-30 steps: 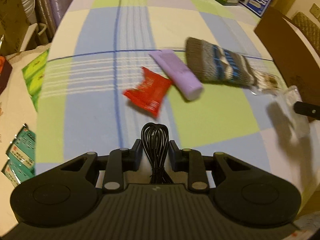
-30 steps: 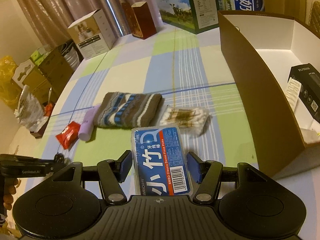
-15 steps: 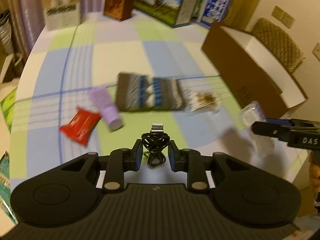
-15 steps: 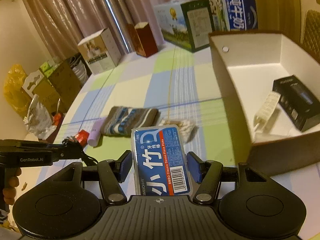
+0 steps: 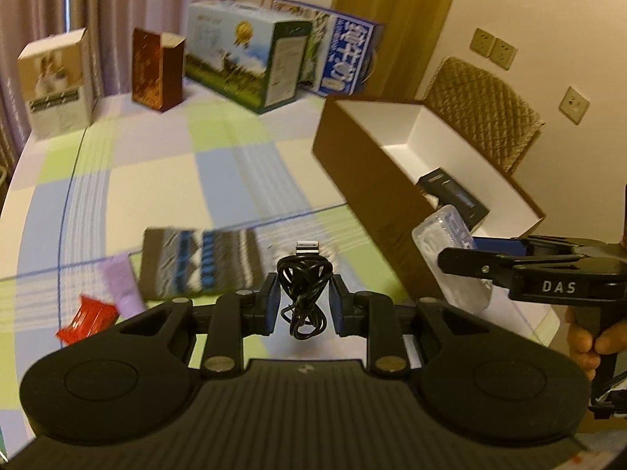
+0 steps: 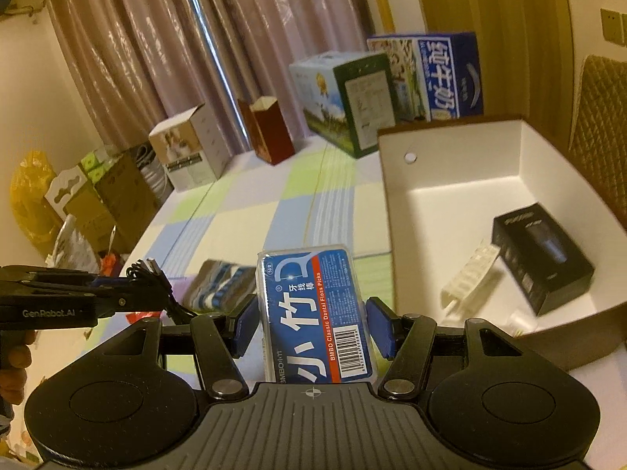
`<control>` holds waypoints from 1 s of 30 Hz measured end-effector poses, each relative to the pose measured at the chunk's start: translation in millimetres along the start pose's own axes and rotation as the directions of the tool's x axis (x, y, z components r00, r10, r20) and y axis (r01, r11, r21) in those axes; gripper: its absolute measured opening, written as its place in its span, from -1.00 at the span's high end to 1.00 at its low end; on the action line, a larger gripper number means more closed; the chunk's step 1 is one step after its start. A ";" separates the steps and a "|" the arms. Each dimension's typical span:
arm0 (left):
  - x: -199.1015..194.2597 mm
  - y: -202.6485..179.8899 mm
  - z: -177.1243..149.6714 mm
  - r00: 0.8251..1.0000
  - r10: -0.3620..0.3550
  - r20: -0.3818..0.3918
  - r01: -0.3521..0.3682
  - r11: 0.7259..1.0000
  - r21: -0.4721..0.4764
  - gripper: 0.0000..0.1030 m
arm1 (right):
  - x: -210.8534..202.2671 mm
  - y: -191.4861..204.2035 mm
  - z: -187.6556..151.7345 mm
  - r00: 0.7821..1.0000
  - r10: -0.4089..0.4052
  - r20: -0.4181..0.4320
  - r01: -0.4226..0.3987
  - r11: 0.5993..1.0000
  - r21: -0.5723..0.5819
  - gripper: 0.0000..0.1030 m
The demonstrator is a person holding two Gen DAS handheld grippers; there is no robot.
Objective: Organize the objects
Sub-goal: 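Carry the blue pack and black cable over the cardboard box with both tools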
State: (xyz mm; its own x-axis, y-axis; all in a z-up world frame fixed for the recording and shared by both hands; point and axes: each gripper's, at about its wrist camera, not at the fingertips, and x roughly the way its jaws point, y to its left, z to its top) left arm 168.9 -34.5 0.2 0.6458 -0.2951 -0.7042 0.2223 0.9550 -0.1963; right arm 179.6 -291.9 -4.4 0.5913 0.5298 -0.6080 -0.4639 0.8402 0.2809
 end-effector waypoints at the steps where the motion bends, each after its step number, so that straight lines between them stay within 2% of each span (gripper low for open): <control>1: -0.2 -4.4 2.8 1.000 -0.004 0.005 0.004 1.000 0.006 0.58 | -2.5 -3.0 2.5 1.000 -0.002 0.007 0.002 1.000 -0.002 -0.10; 15: 17.6 -74.4 55.6 0.992 -0.097 0.076 0.086 0.988 0.127 0.58 | -23.5 -68.8 40.1 0.995 -0.060 0.083 0.058 0.998 0.029 -0.10; 22: 46.2 -112.3 89.1 0.986 -0.141 0.094 0.124 0.978 0.166 0.58 | -19.2 -107.7 60.2 0.991 -0.090 0.096 0.085 0.995 0.058 -0.10; 30: 96.3 -141.9 121.1 0.986 -0.155 0.068 0.142 0.975 0.172 0.58 | 7.4 -147.5 82.3 0.992 -0.106 0.065 0.102 0.993 0.061 -0.10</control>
State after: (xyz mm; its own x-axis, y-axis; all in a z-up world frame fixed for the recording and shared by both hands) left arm 288.0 -202.1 42.8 0.6516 -0.4412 -0.6171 0.4339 0.8840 -0.1739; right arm 306.7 -402.4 10.7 0.6787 0.4440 -0.5850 -0.3601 0.8954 0.2618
